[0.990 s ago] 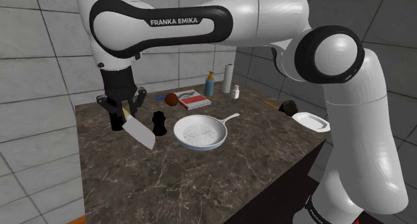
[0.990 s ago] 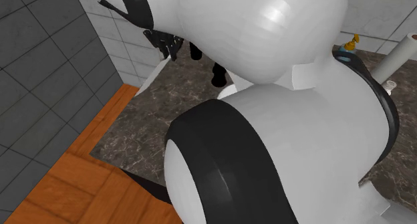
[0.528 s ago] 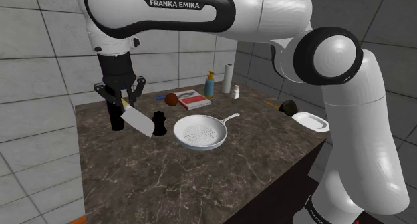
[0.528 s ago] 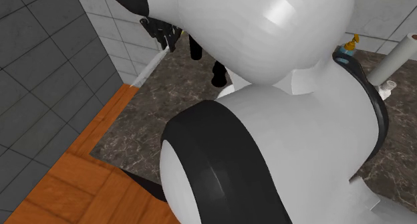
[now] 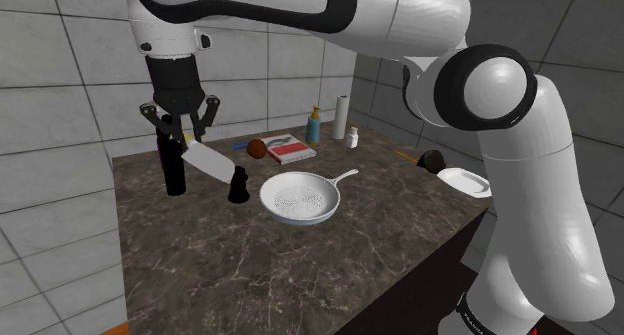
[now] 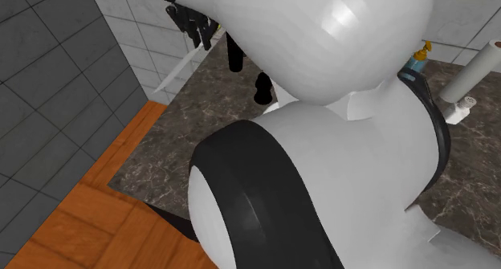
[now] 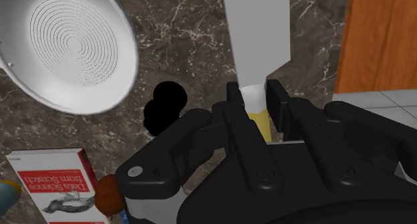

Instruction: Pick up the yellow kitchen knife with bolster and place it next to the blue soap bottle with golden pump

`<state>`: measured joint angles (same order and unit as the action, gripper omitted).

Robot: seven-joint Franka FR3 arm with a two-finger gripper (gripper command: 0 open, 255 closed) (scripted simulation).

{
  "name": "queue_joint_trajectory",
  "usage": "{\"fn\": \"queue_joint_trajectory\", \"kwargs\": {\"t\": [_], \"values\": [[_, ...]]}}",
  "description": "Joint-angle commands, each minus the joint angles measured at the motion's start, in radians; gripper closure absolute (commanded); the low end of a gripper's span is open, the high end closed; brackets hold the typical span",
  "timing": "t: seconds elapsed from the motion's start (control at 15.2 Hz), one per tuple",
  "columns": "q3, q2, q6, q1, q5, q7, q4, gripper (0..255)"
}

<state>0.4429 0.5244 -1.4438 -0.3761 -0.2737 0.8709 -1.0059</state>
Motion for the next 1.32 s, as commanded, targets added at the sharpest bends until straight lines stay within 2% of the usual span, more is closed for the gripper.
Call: {"fn": "queue_joint_trajectory", "kwargs": {"t": [0.0, 0.26, 0.53, 0.86, 1.25], "values": [[0.000, -0.046, -0.021, 0.043, 0.017, -0.027, -0.063, 255], [-0.009, -0.159, -0.088, 0.149, 0.062, -0.107, -0.231, 255], [-0.031, -0.246, -0.134, 0.236, 0.099, -0.198, -0.349, 255], [-0.070, -0.325, -0.173, 0.326, 0.133, -0.316, -0.451, 255], [-0.125, -0.380, -0.204, 0.417, 0.157, -0.458, -0.520, 255]]}}
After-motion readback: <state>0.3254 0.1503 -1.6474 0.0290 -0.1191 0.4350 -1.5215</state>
